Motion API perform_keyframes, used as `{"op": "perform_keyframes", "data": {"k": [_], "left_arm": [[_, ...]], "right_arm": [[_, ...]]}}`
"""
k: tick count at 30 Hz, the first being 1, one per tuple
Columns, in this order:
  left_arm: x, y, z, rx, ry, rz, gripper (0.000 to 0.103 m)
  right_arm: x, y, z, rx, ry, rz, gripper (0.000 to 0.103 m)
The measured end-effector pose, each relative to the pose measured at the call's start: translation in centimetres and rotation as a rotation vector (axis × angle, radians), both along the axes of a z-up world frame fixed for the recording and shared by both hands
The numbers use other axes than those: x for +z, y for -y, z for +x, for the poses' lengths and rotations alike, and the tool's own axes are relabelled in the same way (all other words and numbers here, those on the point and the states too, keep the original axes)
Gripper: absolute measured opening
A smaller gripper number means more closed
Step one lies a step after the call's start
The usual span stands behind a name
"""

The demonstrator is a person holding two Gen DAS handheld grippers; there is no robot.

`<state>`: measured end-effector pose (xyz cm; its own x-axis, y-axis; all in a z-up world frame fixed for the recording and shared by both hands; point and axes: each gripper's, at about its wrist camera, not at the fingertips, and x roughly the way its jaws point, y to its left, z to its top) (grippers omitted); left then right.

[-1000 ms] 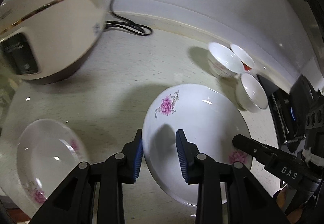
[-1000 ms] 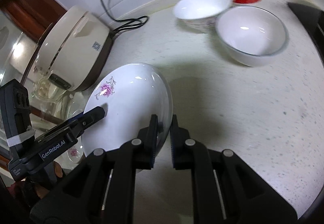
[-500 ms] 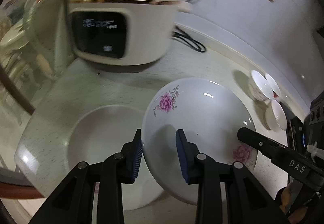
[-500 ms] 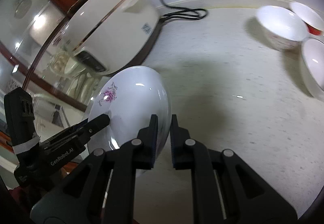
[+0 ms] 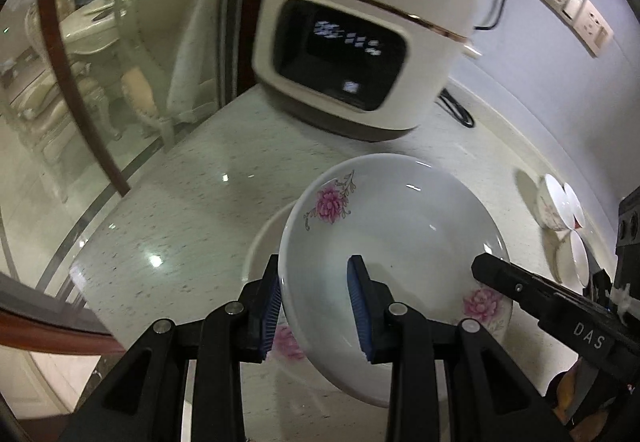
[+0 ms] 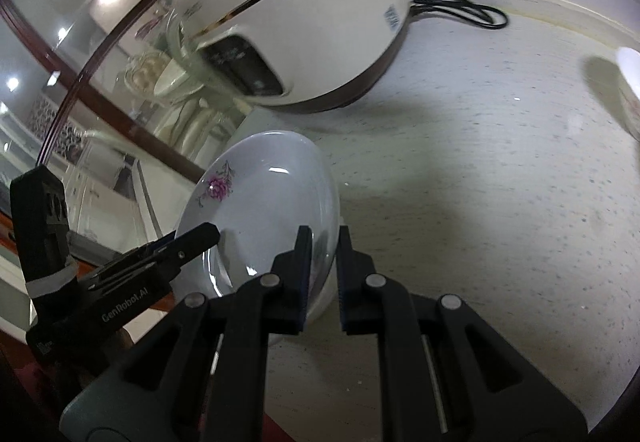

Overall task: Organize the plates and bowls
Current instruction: 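Carry both held flower plates toward the rice cooker and lower them, then open both tools to release the plates onto the stack and withdraw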

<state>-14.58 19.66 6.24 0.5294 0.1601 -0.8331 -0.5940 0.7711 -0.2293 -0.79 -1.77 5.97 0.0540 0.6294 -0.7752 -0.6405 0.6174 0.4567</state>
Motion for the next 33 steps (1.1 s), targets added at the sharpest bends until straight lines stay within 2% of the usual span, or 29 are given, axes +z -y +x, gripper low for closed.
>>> {"op": "perform_keyframes", "data": {"k": [15,33], "left_arm": [[-1.1,-0.4,-0.3,0.015,-0.040,0.002,0.032],[-3.0,-0.5,-0.6,0.018,-0.110,-0.007,0.033]], "right_arm": [[-1.5,-1.7,-0.4,0.034,-0.018,-0.049,0.015],[-2.3,-3.4,-1.5,0.103,0.039,-0.141,0.016]]}}
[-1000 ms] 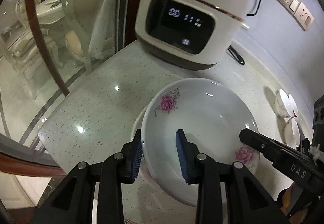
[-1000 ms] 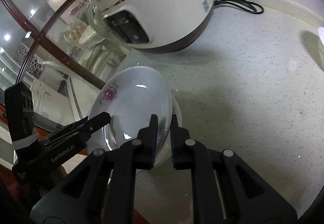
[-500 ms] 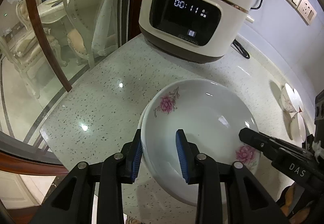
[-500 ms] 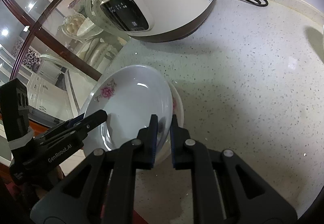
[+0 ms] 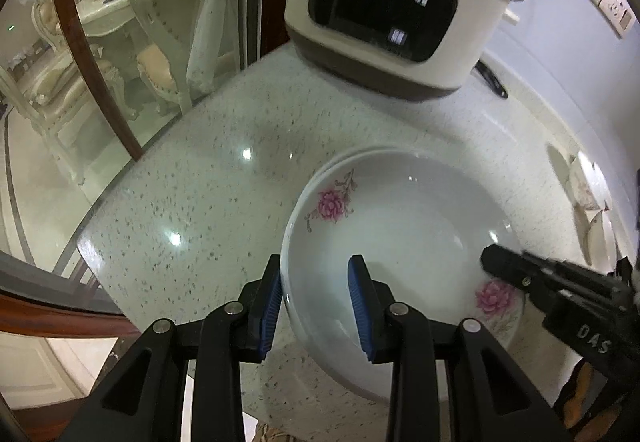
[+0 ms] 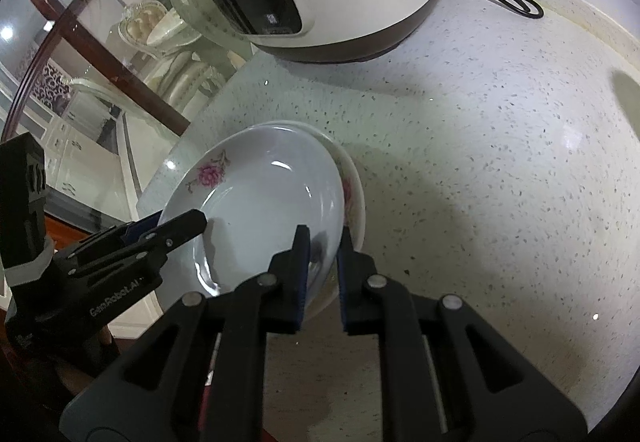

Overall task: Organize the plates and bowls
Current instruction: 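Open both tools to release the plates onto the stack and withdraw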

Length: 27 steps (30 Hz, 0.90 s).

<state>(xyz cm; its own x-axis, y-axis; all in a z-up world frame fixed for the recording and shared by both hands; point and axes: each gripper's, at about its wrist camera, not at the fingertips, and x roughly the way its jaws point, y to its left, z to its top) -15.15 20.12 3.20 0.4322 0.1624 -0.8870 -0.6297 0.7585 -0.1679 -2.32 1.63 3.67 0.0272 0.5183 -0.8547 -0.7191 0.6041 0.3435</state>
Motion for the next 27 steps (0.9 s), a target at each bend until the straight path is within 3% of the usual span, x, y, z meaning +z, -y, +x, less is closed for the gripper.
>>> {"op": "perform_keyframes", "data": {"k": [7,15,19,24,27], "left_arm": [[0.1,0.1,-0.1,-0.014,0.000,0.012,0.033],[0.6,0.3,-0.1,-0.017,0.013,0.032,0.037],[0.6,0.4,0.0,-0.019,0.010,0.038,0.038],[0.8,0.0,0.1,-0.003,0.022,0.042,0.038],[1.3,0.2,0.1,-0.009,0.031,0.053,0.038]], "right_arm": [[0.1,-0.3,0.0,0.003,0.005,-0.002,0.019],[0.6,-1.0,-1.0,0.049,0.125,-0.057,0.020],[0.5,-1.0,-0.8,0.046,0.133,-0.074,0.020],[0.7,-2.2,-1.6,0.105,0.190,-0.094,0.038],[0.8,-2.3,-1.9,0.128,0.200,-0.089,0.039]]}}
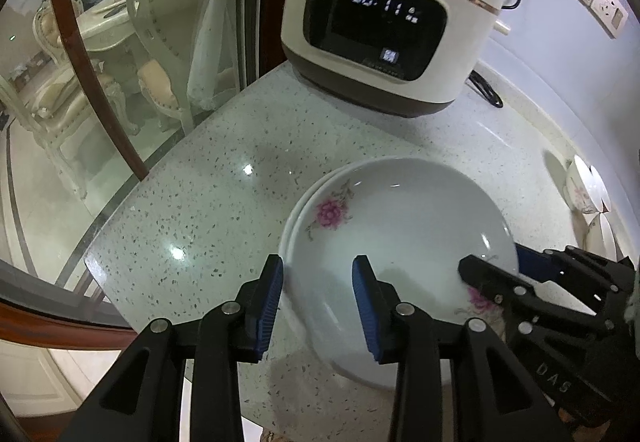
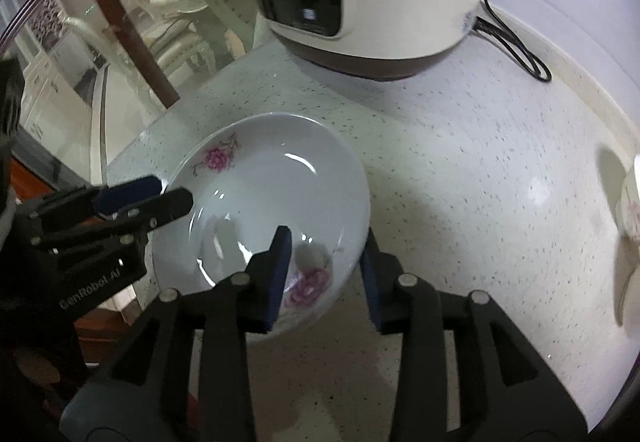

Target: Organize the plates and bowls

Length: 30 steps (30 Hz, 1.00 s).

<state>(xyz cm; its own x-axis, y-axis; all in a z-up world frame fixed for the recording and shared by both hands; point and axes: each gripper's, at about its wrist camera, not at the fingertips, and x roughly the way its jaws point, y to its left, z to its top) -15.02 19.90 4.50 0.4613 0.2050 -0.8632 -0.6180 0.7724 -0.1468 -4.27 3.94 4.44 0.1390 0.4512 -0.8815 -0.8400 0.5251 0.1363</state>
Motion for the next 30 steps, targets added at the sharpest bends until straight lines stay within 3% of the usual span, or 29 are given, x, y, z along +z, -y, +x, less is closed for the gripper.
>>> {"op": "perform_keyframes", "data": {"k": [11,13,14,15,22,23,26,30], "left_arm": [[0.8,-0.6,-1.2,0.061,0.034,0.010,0.040],[0.6,-0.7,-1.2,0.066,0.033,0.003,0.041],[0.5,-0.7,-1.2,0.065,0.031,-0.001,0.041],[0.5,-0.8,-1.1,0.064,0.029,-0.002,0.041],[0.9,-0.9,-1.2,0.074,0.037,0.009,0.042],[1.0,-0.8,-1.2,0.077,0.046,0.016,0.045],[0.8,-0.6,-0.5,0.083,0.039,0.020,0.071],[0.8,0.5,1.2,0.047,0.031,0.015,0.072]], "right_arm": [[1.1,-0.2,-0.8,0.016,0.050,0.024,0.041],[1.3,-0.3,-1.1,0.029,0.088,0.021,0.051],[1.5,-0.4,-1.3,0.041,0.102,0.033,0.064],[1.7,-0.5,-1.5,0.056,0.105,0.048,0.070],[2.5,-0.4,-1.1,0.052,0.102,0.072,0.070],[2.5,0.1,-0.7,0.029,0.096,0.076,0.070],[2.0,1.8,0.9,-0.061,0.024,0.088,0.073],[1.6,4.4,2.1,-0.130,-0.021,0.097,0.073]]}}
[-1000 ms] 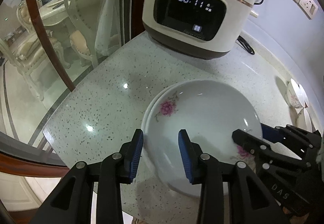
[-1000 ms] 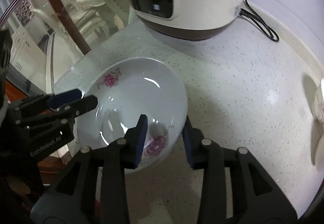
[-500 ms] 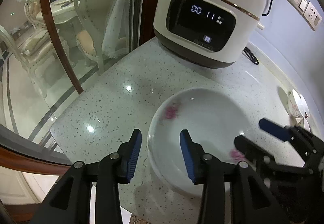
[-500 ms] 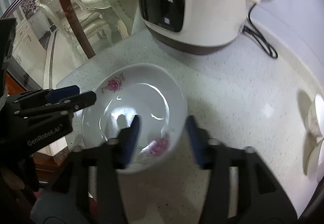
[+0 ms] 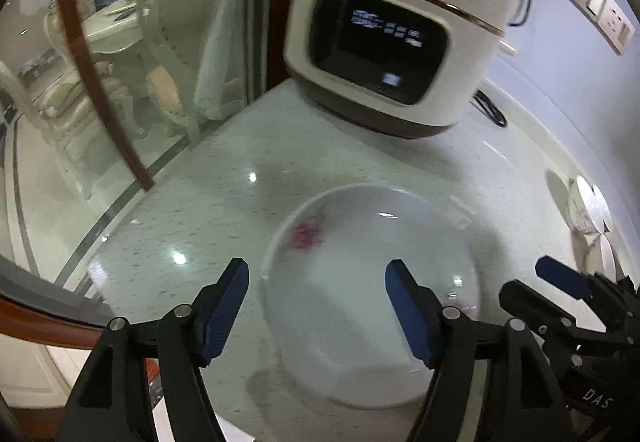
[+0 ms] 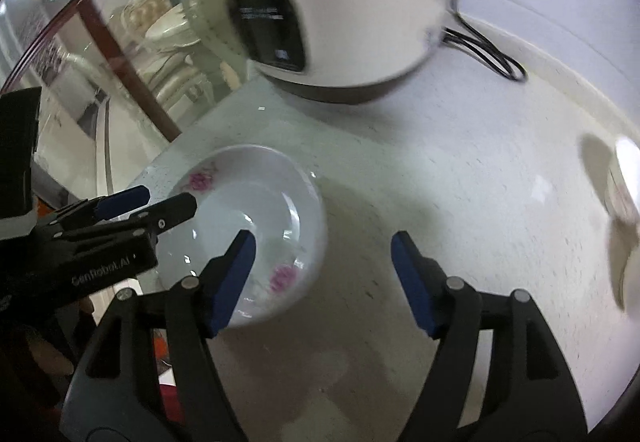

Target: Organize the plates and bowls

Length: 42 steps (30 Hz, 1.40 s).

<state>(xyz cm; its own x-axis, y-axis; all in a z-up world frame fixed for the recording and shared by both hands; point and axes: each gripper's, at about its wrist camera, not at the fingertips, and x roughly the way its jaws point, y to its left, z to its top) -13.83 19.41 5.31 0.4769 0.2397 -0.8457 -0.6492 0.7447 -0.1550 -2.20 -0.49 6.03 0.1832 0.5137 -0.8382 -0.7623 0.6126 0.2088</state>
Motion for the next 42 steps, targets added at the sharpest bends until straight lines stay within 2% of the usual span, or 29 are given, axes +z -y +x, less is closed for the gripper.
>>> {"op": "perform_keyframes", "data": {"k": [6,8,12,17,24,27,33,38,42], "left_arm": [[1.3,4.0,3.8,-0.117,0.030,0.010,0.076],[1.3,6.1,5.3,-0.176,0.036,-0.021,0.077],[0.4,11.4,9.1,-0.324,0.031,-0.138,0.077],[-0.4,17.7,14.5,-0.517,0.000,-0.261,0.077],[0.3,23.6,23.0,-0.693,-0.045,-0.377,0.077],[0.5,24.8,25.4,-0.731,-0.060,-0.374,0.077],[-0.5,25.8,29.1,-0.721,-0.092,-0.414,0.077],[-1.4,26.1,30.6,-0.717,-0.099,-0.384,0.077],[-2.3,25.6,31.9,-0.685,-0.100,-0.365,0.077]], "right_arm": [[-1.1,7.3,2.8,-0.205,-0.152,0.077,0.074],[-1.8,10.1,3.0,-0.259,-0.191,0.078,0.074],[-3.0,17.1,3.2,-0.420,-0.238,0.054,0.074],[-3.7,24.6,3.8,-0.633,-0.253,0.035,0.074],[-1.5,30.7,6.0,-0.878,-0.205,0.088,0.074],[-0.8,32.1,7.7,-0.970,-0.209,0.125,0.074],[-0.9,32.6,10.7,-1.049,-0.237,0.141,0.074],[-0.5,31.0,12.8,-1.061,-0.213,0.095,0.074],[-1.7,30.8,14.7,-1.076,-0.232,0.049,0.074]]}}
